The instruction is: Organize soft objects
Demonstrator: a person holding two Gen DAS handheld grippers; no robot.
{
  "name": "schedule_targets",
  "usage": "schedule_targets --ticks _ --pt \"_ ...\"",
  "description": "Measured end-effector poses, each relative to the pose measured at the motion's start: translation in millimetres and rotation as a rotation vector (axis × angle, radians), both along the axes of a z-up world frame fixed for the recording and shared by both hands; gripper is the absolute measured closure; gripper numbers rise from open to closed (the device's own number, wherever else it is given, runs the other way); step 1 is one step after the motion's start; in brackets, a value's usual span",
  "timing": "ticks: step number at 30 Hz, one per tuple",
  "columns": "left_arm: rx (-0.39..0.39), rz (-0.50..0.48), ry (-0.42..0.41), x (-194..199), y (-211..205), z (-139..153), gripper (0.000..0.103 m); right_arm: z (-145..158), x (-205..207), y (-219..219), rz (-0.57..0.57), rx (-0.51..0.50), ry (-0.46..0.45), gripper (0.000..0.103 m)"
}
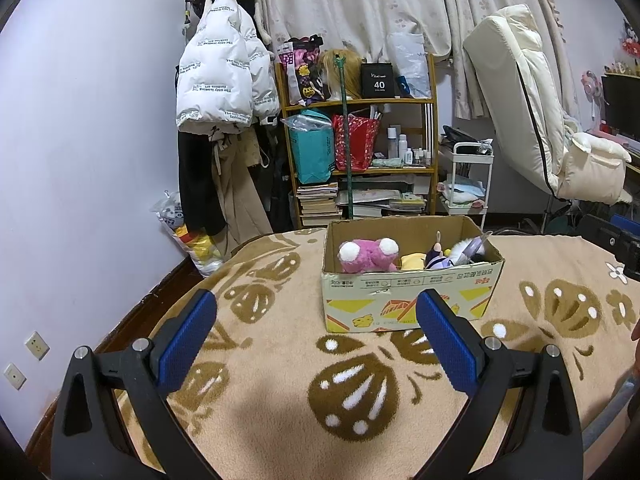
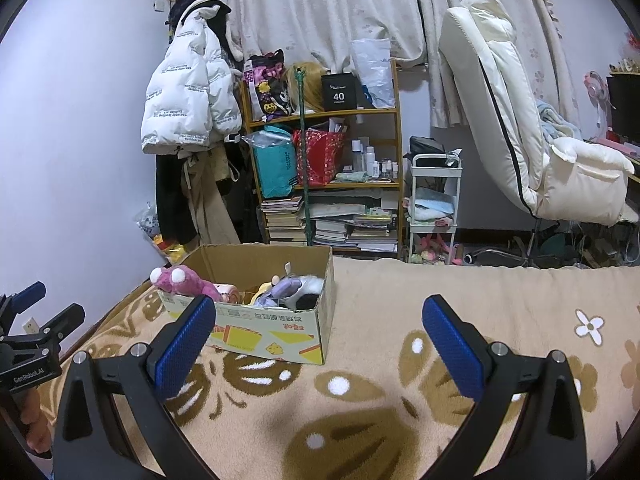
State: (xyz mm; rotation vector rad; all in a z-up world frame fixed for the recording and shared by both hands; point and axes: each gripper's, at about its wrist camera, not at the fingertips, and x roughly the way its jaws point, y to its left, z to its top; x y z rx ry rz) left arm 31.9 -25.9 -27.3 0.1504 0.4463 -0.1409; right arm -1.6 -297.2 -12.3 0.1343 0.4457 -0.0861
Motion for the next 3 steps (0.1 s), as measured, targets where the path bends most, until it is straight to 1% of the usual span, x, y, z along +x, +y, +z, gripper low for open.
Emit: schedule_targets --ticks 3 --pt "0.001 0.0 0.0 -0.4 0.1 -0.1 0.004 -0.6 -0.9 -1.8 0.001 0.001 -0.001 0.0"
